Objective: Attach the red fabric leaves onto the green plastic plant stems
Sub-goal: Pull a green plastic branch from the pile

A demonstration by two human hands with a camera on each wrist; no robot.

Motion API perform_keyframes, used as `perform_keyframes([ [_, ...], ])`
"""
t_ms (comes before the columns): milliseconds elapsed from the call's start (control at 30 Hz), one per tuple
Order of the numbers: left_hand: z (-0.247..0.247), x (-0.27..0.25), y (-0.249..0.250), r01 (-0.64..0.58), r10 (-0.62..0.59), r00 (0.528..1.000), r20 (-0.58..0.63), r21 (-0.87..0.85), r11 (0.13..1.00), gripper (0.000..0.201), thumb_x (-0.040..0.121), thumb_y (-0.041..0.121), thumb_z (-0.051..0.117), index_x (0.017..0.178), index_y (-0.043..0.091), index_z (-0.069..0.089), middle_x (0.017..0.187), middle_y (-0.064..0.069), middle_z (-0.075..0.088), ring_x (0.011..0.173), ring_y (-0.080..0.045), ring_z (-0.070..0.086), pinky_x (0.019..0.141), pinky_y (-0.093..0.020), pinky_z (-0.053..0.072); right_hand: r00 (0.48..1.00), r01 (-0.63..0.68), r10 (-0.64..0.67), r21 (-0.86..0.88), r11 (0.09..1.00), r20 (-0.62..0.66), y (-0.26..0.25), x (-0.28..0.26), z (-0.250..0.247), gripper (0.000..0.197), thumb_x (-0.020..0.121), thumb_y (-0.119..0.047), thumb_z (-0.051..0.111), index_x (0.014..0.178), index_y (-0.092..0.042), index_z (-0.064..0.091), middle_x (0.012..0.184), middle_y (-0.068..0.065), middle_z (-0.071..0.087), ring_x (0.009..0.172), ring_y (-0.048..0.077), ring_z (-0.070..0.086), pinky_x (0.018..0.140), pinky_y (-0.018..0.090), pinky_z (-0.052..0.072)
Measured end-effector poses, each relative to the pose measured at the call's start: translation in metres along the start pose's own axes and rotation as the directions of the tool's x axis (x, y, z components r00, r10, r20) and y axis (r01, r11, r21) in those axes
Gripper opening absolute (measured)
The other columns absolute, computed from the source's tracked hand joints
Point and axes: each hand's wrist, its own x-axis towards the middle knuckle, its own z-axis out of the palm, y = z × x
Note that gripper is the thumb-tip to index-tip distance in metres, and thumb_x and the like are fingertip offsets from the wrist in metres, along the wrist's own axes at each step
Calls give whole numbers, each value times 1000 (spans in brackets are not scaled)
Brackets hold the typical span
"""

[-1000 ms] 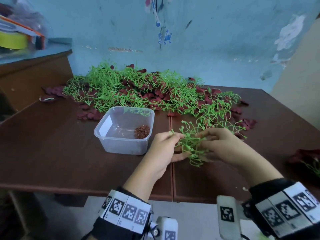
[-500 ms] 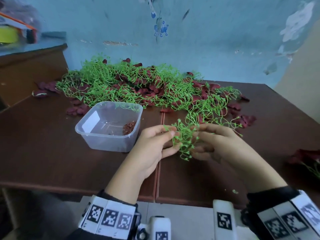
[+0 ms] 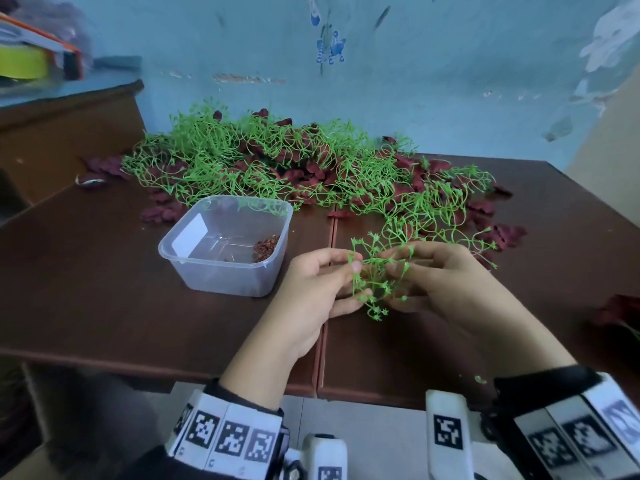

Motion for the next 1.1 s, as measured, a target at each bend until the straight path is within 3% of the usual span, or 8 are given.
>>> perform_keyframes([
  [133, -3, -2, 2, -21, 21, 1000, -12, -23, 1000, 4, 96, 10, 68, 92, 8, 70, 102, -15, 64, 89, -27, 66, 62, -25, 60, 999, 48, -48, -10, 999, 1, 1, 4, 1, 10, 93, 0, 63, 101, 1, 68, 75, 9, 68, 52, 9, 61, 53, 23, 55],
  [400, -5, -7, 10, -117, 117, 993, -12, -28, 993, 19, 93, 9, 70, 75, 12, 63, 104, -9, 78, 93, -21, 75, 58, -24, 58, 986, 164, -166, 87, 983, 17, 3, 4, -1, 7, 90, 3, 64, 97, 4, 65, 73, 9, 72, 58, 13, 66, 53, 20, 52],
  [500, -5, -8, 12, -131, 131, 991, -23, -1, 991, 11, 93, 10, 69, 83, 10, 67, 102, -6, 79, 92, -19, 77, 56, -23, 57, 982, 190, -189, 114, 975, -17, 8, 3, -2, 5, 89, 6, 62, 94, 6, 64, 67, 9, 69, 54, 13, 64, 50, 19, 51],
  [567, -6, -8, 12, -148, 148, 989, -22, 17, 989, 4, 92, 13, 70, 90, 11, 72, 102, -7, 79, 93, -21, 77, 62, -26, 61, 980, 197, -191, 121, 973, -61, 11, 3, -2, 4, 89, 6, 63, 92, 5, 65, 67, 10, 66, 53, 13, 63, 48, 19, 50],
  [733, -7, -9, 11, -151, 151, 989, 2, 54, 987, 16, 94, 16, 67, 105, 8, 75, 104, -6, 79, 94, -20, 77, 68, -25, 61, 968, 239, -228, 105, 965, -109, 15, 0, -3, 3, 88, 4, 65, 87, 2, 67, 68, 11, 66, 54, 12, 65, 49, 19, 52],
  [867, -6, -7, 6, -141, 141, 990, 5, 59, 988, 14, 95, 10, 65, 106, 5, 73, 102, -9, 79, 94, -21, 77, 76, -26, 62, 961, 257, -251, 38, 966, -118, 22, -5, -1, 5, 88, 4, 68, 86, -1, 67, 78, 16, 73, 69, 21, 72, 58, 33, 59],
  [967, -7, -4, 4, -147, 147, 989, -16, 26, 989, 10, 96, 1, 63, 103, 6, 68, 95, -10, 79, 85, -18, 74, 75, -25, 62, 962, 258, -257, -3, 966, -92, 26, -7, -1, 13, 88, 7, 67, 81, -5, 64, 81, 11, 77, 75, 20, 75, 61, 28, 59],
  [1100, -8, -3, 3, -144, 145, 989, -12, 67, 987, 18, 99, -8, 52, 100, 8, 60, 82, -6, 77, 81, -10, 73, 67, -22, 59, 965, 255, -255, -1, 967, -63, 27, -8, 2, 21, 86, 14, 65, 78, -5, 60, 83, 14, 76, 80, 22, 75, 69, 34, 62],
])
